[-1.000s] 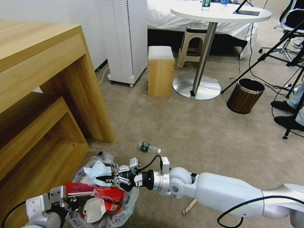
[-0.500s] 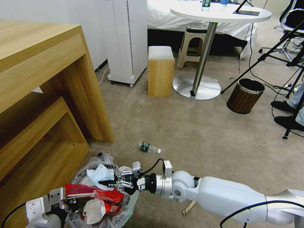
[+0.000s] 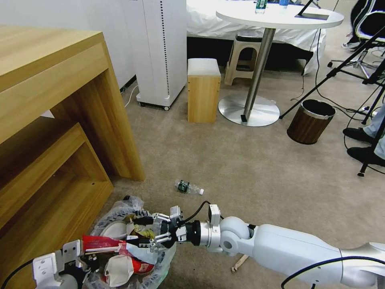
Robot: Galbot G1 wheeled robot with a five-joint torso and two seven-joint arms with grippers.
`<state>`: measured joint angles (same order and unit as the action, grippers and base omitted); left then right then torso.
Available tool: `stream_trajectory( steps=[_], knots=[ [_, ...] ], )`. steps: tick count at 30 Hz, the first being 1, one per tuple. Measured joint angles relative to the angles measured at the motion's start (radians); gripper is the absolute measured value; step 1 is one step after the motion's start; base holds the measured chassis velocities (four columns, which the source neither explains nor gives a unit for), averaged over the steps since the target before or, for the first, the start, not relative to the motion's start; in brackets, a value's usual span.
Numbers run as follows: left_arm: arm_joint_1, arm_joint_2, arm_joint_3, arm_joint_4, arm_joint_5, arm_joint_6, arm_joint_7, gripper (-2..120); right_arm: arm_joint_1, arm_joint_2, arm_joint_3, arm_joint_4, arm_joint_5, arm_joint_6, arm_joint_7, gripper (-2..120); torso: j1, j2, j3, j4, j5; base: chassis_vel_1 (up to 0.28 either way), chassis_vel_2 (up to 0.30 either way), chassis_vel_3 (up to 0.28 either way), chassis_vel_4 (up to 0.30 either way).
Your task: Pick up the trash bin and place the garbage on the floor into it.
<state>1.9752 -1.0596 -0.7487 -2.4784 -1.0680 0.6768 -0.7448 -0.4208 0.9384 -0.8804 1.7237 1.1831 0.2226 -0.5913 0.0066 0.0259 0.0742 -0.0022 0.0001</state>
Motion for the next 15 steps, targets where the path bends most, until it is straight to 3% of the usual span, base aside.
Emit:
stream_trajectory(
  steps=[2, 7, 15],
  knots=[
    [0.003, 0.0, -0.003, -0.004, 0.0, 0.002, 0.001, 0, 0.014, 0.0, 0.03, 0.015, -0.005, 0.002, 0.005, 98, 0.0, 0.0, 0.0, 0.0, 0.0, 0.0, 0.0, 0.0, 0.0],
    [0.009, 0.009, -0.014, -0.016, -0.015, 0.006, 0.0, 0, 0.049, -0.004, 0.114, 0.035, 0.006, 0.002, 0.054, 100, 0.0, 0.0, 0.0, 0.0, 0.0, 0.0, 0.0, 0.0, 0.0],
    [0.02, 0.007, -0.005, -0.021, -0.013, 0.017, 0.013, 0, 0.108, -0.085, 0.255, 0.054, -0.007, -0.017, 0.244, 100, 0.0, 0.0, 0.0, 0.0003, -0.0003, 0.0, 0.0, 0.0, 0.0]
  ],
)
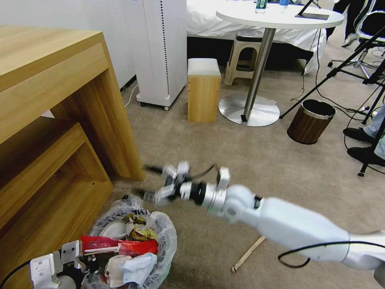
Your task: Pick up the trash bin and place the garbage on the floor into it.
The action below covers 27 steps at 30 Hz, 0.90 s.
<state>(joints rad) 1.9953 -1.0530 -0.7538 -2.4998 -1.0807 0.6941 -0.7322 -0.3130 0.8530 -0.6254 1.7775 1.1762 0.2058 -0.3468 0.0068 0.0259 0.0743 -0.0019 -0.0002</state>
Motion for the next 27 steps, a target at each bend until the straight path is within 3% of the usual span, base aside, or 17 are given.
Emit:
stream_trajectory(
  steps=[3, 4, 7, 8, 12, 13, 16, 17, 20, 21, 24, 27],
  knots=[
    [0.004, -0.006, 0.013, -0.001, 0.024, 0.005, 0.018, 0, -0.086, -0.093, 0.107, 0.007, -0.082, -0.04, 0.05, 100, 0.0, 0.0, 0.0, 0.0, 0.0007, 0.0, 0.0, 0.0, 0.0],
    [0.004, -0.006, 0.013, -0.001, 0.024, 0.005, 0.018, 0, -0.086, -0.093, 0.107, 0.007, -0.082, -0.04, 0.05, 100, 0.0, 0.0, 0.0, 0.0, 0.0007, 0.0, 0.0, 0.0, 0.0],
    [0.01, -0.015, 0.023, -0.001, 0.05, 0.012, 0.038, 0, -0.224, -0.228, 0.221, 0.041, -0.2, -0.088, 0.119, 100, 0.0, 0.0, 0.0, -0.001, 0.0009, 0.0, 0.0, 0.0, 0.0],
    [0.01, -0.015, 0.023, -0.001, 0.05, 0.012, 0.038, 0, -0.224, -0.228, 0.221, 0.041, -0.2, -0.088, 0.119, 100, 0.0, 0.0, 0.0, -0.001, 0.0009, 0.0, 0.0, 0.0, 0.0],
    [0.004, -0.016, 0.026, -0.001, 0.049, 0.015, 0.046, 0, -0.404, -0.371, 0.353, 0.095, -0.356, -0.232, 0.31, 100, 0.0, 0.0, 0.0, -0.0005, 0.0005, 0.0, 0.0, 0.0, 0.0],
    [0.004, -0.016, 0.026, -0.001, 0.049, 0.015, 0.046, 0, -0.404, -0.371, 0.353, 0.095, -0.356, -0.232, 0.31, 100, 0.0, 0.0, 0.0, -0.0005, 0.0005, 0.0, 0.0, 0.0, 0.0],
    [0.0, -0.02, 0.036, -0.001, 0.054, 0.015, 0.051, 0, -0.564, -0.389, 0.445, 0.142, -0.295, -0.304, 0.486, 100, 0.0, 0.0, 0.0, -0.0006, 0.0008, 0.0, 0.0, 0.0, 0.0],
    [0.0, -0.02, 0.036, -0.001, 0.054, 0.015, 0.051, 0, -0.564, -0.389, 0.445, 0.142, -0.295, -0.304, 0.486, 100, 0.0, 0.0, 0.0, -0.0006, 0.0008, 0.0, 0.0, 0.0, 0.0],
    [0.001, -0.018, 0.042, -0.001, 0.066, 0.017, 0.056, 0, -0.72, -0.351, 0.608, 0.171, -0.216, -0.346, 0.578, 100, 0.0, 0.0, 0.0, -0.0002, 0.0004, 0.0, 0.0, 0.0, 0.0],
    [0.001, -0.018, 0.042, -0.001, 0.066, 0.017, 0.056, 0, -0.72, -0.351, 0.608, 0.171, -0.216, -0.346, 0.578, 100, 0.0, 0.0, 0.0, -0.0002, 0.0004, 0.0, 0.0, 0.0, 0.0],
    [0.003, -0.014, 0.046, -0.001, 0.073, 0.017, 0.059, 0, -0.855, -0.295, 0.763, 0.185, -0.173, -0.355, 0.562, 100, 0.0, 0.0, 0.0, -0.0002, 0.0002, 0.0, 0.0, 0.0, 0.0],
    [0.003, -0.012, 0.05, -0.001, 0.078, 0.017, 0.06, 0, -0.93, -0.253, 0.836, 0.199, -0.134, -0.385, 0.557, 100, 0.0, 0.0, 0.0, -0.0002, 0.0001, 0.0, 0.0, 0.0, 0.0]
  ],
)
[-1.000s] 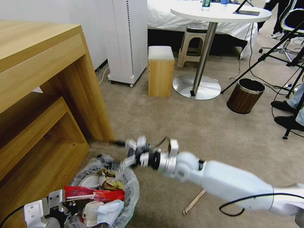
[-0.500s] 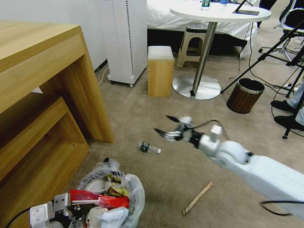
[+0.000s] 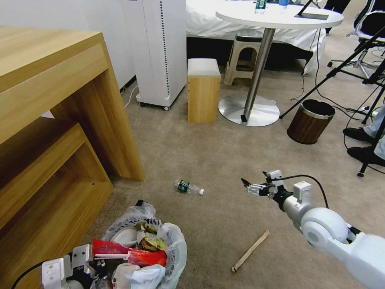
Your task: Pick up the trash bin and place the garbage on the floor into it.
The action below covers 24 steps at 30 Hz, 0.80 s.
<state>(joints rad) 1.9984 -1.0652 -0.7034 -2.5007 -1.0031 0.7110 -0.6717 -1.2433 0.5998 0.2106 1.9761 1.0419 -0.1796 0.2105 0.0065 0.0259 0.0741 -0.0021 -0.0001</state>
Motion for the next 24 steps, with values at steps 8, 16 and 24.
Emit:
stream_trajectory(
  steps=[8, 16, 24],
  knots=[
    [0.014, -0.012, 0.028, 0.01, 0.059, -0.002, 0.03, 0, -0.202, 0.178, 0.236, -0.026, 0.119, -0.131, 0.043, 100, 0.0, 0.0, 0.0, -0.0002, 0.0001, 0.0, 0.0, 0.0, 0.0],
    [0.018, -0.008, 0.032, 0.024, 0.08, -0.003, 0.048, 0, -0.279, 0.298, 0.379, -0.075, 0.171, -0.191, 0.066, 100, 0.0, 0.0, 0.0, -0.0001, 0.0001, 0.0, 0.0, 0.0, 0.0],
    [0.017, 0.004, 0.018, 0.023, 0.073, -0.004, 0.048, 0, -0.273, 0.398, 0.45, -0.137, 0.2, -0.191, 0.048, 100, 0.0, 0.0, 0.0, -0.0003, 0.0003, 0.0, 0.0, 0.0, 0.0]
  ],
)
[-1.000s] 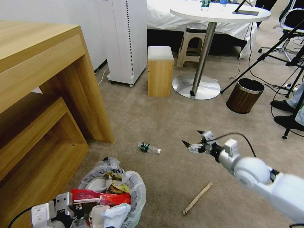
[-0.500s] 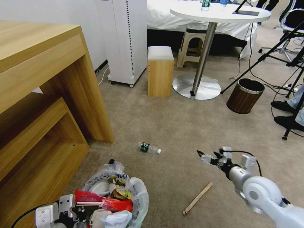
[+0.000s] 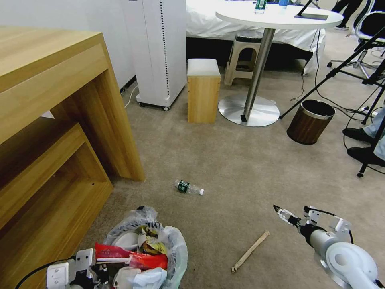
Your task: Pick up the trash bin and place the garbage on the floor into it.
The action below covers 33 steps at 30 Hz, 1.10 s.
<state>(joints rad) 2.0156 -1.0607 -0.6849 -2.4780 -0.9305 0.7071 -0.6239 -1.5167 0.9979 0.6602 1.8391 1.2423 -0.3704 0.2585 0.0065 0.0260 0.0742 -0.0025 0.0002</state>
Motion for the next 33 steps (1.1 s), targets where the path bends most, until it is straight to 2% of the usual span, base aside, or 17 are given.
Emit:
stream_trajectory(
  steps=[3, 9, 16, 22, 24, 27, 33],
  knots=[
    [-0.002, -0.002, 0.005, 0.009, 0.001, 0.0, 0.001, 0, 0.039, 0.036, 0.0, -0.031, 0.025, 0.003, -0.001, 100, 0.0, 0.0, 0.0, 0.0003, -0.0003, 0.0, 0.0, 0.0, 0.0],
    [0.008, -0.024, 0.019, 0.019, 0.034, 0.0, 0.01, 0, 0.107, 0.046, -0.029, -0.123, 0.036, 0.007, -0.043, 100, 0.0, 0.0, 0.0, 0.0003, 0.0, 0.0, 0.0, 0.0, 0.0],
    [0.014, -0.028, 0.019, 0.025, 0.042, 0.0, 0.012, 0, 0.135, 0.055, -0.056, -0.176, 0.036, -0.004, -0.024, 100, 0.0, 0.0, 0.0, 0.0003, -0.0005, 0.0, 0.0, 0.0, 0.0],
    [0.019, -0.031, 0.018, 0.026, 0.049, 0.0, 0.012, 0, 0.161, 0.091, -0.082, -0.228, 0.031, -0.002, -0.013, 100, 0.0, 0.0, 0.0, 0.0001, 0.0001, 0.0, 0.0, 0.0, 0.0],
    [0.02, -0.033, 0.018, 0.027, 0.051, 0.0, 0.012, 0, 0.17, 0.108, -0.088, -0.241, 0.034, -0.002, -0.006, 100, 0.0, 0.0, 0.0, 0.0002, -0.0002, 0.0, 0.0, 0.0, 0.0],
    [0.021, -0.049, 0.029, 0.033, 0.074, 0.001, 0.017, 0, 0.201, 0.174, -0.094, -0.255, 0.079, -0.026, 0.045, 100, 0.0, 0.0, 0.0, 0.0004, 0.0001, 0.0, 0.0, 0.0, 0.0],
    [0.028, -0.062, 0.034, 0.034, 0.094, 0.002, 0.023, 0, 0.201, 0.213, -0.092, -0.233, 0.123, -0.088, 0.099, 100, 0.0, 0.0, 0.0, 0.0003, -0.0003, 0.0, 0.0, 0.0, 0.0]
  ],
)
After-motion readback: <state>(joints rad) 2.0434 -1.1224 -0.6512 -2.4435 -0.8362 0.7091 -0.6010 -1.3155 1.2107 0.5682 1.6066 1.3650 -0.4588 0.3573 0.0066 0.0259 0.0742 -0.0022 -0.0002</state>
